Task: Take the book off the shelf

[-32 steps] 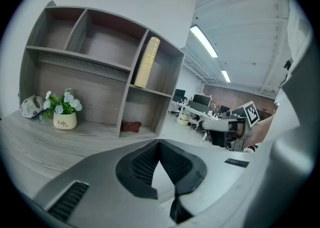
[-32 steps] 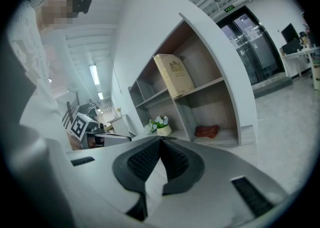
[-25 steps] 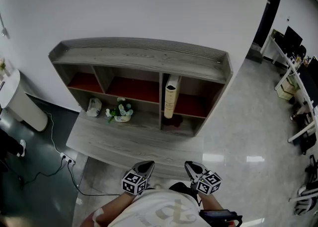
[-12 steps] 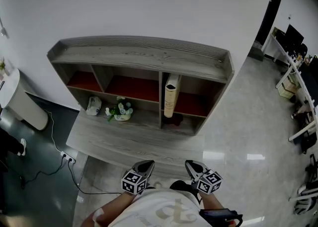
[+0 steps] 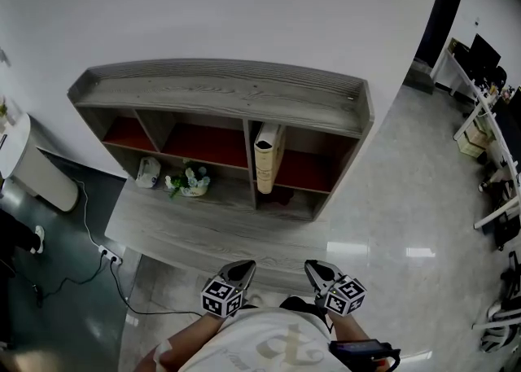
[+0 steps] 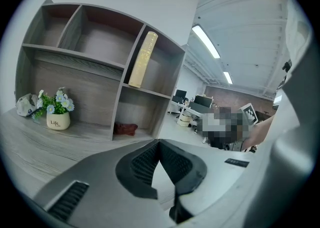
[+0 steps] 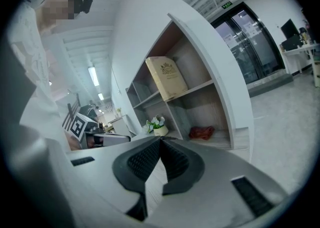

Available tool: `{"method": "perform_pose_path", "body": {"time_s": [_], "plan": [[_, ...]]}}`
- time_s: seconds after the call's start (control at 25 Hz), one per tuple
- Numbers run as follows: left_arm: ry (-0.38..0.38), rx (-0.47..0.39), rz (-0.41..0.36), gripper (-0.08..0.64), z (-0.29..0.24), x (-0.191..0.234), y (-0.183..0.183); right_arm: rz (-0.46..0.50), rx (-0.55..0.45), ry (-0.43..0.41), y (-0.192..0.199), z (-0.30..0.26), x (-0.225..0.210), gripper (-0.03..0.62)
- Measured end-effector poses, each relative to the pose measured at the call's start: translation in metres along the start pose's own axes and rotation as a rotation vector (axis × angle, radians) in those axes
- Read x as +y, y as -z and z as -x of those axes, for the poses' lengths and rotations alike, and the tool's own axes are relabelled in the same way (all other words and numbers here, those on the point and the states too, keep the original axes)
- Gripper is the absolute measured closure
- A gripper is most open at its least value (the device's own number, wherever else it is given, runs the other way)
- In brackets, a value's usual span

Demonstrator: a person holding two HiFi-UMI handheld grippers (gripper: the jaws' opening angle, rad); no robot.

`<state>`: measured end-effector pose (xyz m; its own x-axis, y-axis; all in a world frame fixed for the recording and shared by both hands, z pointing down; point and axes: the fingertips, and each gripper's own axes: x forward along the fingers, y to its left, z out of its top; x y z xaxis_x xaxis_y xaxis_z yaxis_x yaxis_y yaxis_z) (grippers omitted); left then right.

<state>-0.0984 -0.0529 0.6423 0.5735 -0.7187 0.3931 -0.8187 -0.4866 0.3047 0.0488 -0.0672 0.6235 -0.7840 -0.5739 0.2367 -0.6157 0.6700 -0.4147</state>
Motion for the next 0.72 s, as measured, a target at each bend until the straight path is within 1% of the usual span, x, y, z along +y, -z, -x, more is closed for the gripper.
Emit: {"method": "perform_pose_path", "body": {"time_s": [0.36, 0.52, 0.72], "plan": [[-0.022, -0.007, 0.018, 0.554, -0.029, -0.016, -0.016, 0.010, 0.030, -0.053, -0.020, -0.002, -0.027, 0.589], [-0.038, -0.011, 0.019, 0.554, -0.036, -0.018, -0.026, 0.013, 0.032, -0.075, -0.030, -0.006, -0.038, 0.589], [-0.062, -0.035, 0.016, 0.554, -0.044, -0.015, -0.044, 0.024, 0.035, -0.109, -0.041, -0.016, -0.045, 0.589]]}}
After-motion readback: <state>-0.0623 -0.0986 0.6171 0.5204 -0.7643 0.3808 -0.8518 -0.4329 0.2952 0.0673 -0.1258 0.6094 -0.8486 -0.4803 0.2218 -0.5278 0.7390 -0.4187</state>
